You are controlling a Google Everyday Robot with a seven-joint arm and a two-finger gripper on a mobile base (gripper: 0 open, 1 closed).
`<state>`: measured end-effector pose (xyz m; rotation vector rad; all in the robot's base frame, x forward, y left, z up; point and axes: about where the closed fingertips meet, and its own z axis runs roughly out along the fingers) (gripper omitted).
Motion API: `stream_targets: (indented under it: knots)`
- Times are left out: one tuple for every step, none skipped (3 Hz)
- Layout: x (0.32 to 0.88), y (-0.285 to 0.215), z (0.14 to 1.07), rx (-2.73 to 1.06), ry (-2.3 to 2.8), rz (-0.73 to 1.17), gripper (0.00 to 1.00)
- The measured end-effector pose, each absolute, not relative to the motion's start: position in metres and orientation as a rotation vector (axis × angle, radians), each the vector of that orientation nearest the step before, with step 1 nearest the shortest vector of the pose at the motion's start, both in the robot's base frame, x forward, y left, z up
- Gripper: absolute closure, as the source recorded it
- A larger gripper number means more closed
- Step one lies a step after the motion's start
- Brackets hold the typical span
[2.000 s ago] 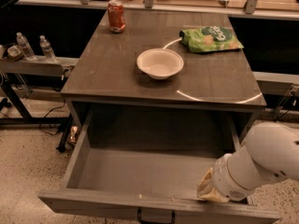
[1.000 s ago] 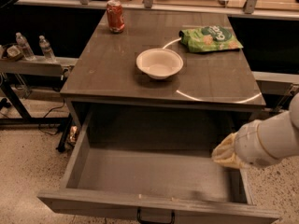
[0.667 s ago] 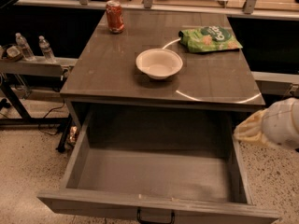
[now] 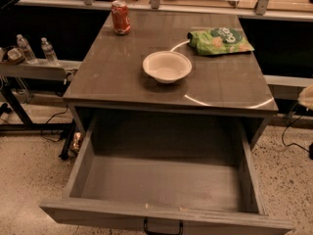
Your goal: Open top drawer
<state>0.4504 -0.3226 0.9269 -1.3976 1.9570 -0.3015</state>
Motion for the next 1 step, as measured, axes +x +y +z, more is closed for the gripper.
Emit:
stream_targets:
  knots:
    - [0.4539, -0.3271, 0.9573, -1.362, 1.914, -0.307, 1.00]
